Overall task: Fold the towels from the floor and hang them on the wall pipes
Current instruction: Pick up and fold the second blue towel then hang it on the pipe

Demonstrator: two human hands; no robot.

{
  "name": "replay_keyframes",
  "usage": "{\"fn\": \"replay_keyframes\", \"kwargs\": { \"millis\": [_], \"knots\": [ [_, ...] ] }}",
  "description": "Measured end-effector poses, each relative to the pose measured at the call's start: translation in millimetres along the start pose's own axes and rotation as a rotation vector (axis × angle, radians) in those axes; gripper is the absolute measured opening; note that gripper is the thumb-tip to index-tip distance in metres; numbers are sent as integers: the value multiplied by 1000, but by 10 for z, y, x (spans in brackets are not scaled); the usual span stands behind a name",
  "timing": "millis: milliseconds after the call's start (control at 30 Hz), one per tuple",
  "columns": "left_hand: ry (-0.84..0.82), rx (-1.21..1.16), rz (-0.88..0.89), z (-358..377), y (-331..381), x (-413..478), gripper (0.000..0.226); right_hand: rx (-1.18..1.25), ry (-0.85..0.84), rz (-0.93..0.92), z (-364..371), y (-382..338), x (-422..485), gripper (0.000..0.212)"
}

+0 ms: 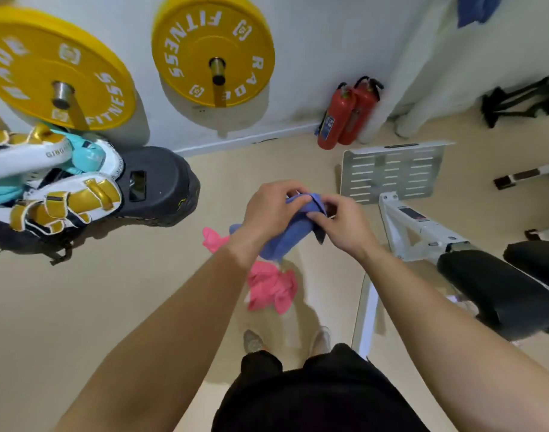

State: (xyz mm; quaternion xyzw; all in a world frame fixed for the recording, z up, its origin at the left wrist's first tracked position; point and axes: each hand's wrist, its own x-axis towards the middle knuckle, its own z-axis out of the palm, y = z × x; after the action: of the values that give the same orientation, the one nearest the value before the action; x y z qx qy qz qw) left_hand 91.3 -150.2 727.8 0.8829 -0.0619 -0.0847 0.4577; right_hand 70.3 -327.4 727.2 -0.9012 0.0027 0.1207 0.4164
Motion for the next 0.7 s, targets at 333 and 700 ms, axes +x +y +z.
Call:
{"fn": "replay_keyframes", "kwargs": {
  "millis": [333, 700],
  "knots": [
    [31, -56, -37, 668, 696, -560, 21, -42, 18, -161, -1068, -60, -640, 33],
    [3, 30, -133, 820, 506, -1057, 23, -9, 429, -142, -2087, -128, -917, 21]
  ]
}}
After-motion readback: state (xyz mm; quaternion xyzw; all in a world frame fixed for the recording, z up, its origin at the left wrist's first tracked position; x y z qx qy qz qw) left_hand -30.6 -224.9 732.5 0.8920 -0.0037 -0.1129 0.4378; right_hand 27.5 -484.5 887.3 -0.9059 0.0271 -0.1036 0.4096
